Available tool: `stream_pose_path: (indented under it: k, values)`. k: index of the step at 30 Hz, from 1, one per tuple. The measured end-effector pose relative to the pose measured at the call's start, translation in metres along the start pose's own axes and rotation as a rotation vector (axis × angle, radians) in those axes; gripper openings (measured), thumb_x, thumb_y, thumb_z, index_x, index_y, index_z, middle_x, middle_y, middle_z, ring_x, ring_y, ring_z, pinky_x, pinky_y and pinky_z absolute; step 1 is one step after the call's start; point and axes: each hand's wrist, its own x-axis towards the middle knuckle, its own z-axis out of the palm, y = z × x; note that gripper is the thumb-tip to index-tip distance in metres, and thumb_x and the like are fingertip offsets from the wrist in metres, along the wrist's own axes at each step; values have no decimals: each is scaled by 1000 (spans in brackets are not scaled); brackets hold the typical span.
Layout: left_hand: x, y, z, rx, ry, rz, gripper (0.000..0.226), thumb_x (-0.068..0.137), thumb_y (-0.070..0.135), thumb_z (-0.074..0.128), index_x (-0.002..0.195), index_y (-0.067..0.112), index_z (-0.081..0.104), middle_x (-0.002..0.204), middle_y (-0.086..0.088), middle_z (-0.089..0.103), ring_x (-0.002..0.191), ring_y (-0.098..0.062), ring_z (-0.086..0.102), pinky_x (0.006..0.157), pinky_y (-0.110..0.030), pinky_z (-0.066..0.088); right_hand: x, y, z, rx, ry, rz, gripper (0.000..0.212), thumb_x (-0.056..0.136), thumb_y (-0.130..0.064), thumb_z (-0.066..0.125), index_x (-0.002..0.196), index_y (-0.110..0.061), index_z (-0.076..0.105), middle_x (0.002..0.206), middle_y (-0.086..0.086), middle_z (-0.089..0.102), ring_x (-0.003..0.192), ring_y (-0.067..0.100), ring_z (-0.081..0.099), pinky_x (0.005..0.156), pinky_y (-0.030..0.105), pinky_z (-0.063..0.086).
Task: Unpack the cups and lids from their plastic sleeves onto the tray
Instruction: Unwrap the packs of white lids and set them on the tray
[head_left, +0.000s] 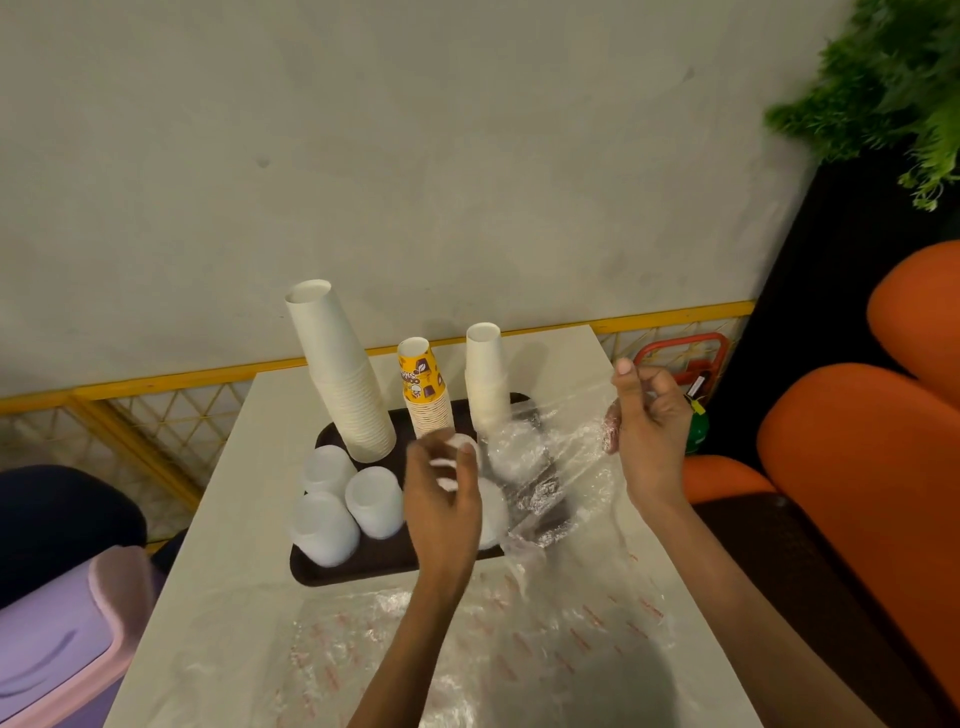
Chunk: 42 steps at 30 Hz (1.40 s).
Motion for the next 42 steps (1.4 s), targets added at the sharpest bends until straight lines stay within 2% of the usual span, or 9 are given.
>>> stream_pose_path:
  k: [3, 6, 11, 14, 17, 21, 27, 33, 42]
  values:
    - [19, 20, -6, -27, 1, 151, 33, 87, 38, 58, 115, 21, 50, 112, -1, 60, 103, -17, 59, 83, -31, 51, -4, -3, 1, -15, -127, -19, 18, 94, -15, 53, 76, -12, 54, 38, -4, 44, 32, 3, 37, 36, 15, 32]
    - [25, 42, 2, 40, -229, 369, 38, 87, 43, 53, 117, 19, 54, 117, -1, 57, 112, -12, 54, 89, -22, 44, -9, -6, 8, -20, -247, -29, 16, 91, -13, 55, 75, -13, 57, 39, -8, 48, 32, 2, 40, 35, 14, 34]
    - [25, 52, 22, 89, -637, 186, 19, 89, 40, 58, 87, 22, 61, 83, 8, 63, 77, 0, 57, 69, -7, 40, -6, -13, 7, 56, -395, -25, 24, 74, -34, 61, 77, -11, 60, 47, -9, 58, 35, 3, 47, 36, 15, 40]
    - [31, 49, 21, -47, -570, 115, 18, 90, 24, 62, 77, 12, 60, 67, 10, 59, 64, -2, 52, 63, -16, 42, 2, -11, -6, 23, -483, 47, 42, 76, -50, 60, 90, -11, 61, 54, -4, 63, 44, 5, 56, 43, 18, 48]
    - [42, 60, 10, -221, -452, 20, 19, 93, 18, 59, 75, 12, 57, 58, 9, 52, 58, -4, 46, 60, -16, 39, 10, 0, -20, -138, -608, 276, 73, 70, -82, 39, 103, -22, 63, 67, 0, 70, 65, 13, 68, 79, 35, 57]
    - [57, 68, -8, -334, -326, -89, 13, 92, 17, 53, 81, 13, 59, 56, 8, 50, 52, -3, 43, 53, -14, 39, 12, 21, -36, -285, -594, 465, 62, 76, -68, 27, 102, -26, 64, 74, 0, 74, 89, 18, 69, 110, 49, 33]
    - [62, 61, -20, -408, -264, -165, 15, 82, 32, 58, 74, 27, 69, 64, -1, 46, 61, -12, 42, 58, -25, 39, 3, 40, -39, -464, -497, 703, 62, 95, -57, 25, 123, -13, 58, 101, 4, 64, 100, 23, 59, 97, 38, 40]
    - [70, 59, -24, -462, -191, -199, 23, 92, 26, 53, 75, 26, 70, 72, -1, 53, 70, -12, 49, 71, -28, 43, -8, 52, -43, -336, -314, 871, 57, 91, -62, 33, 102, -11, 56, 89, 8, 70, 85, 24, 67, 88, 38, 48]
    - [69, 60, -21, -471, -191, -186, 25, 97, 24, 48, 80, 23, 66, 72, -3, 53, 72, -16, 50, 75, -33, 43, -32, 63, -27, -211, -532, 941, 58, 92, -65, 23, 99, -26, 65, 118, -4, 61, 116, 13, 53, 104, 35, 32]
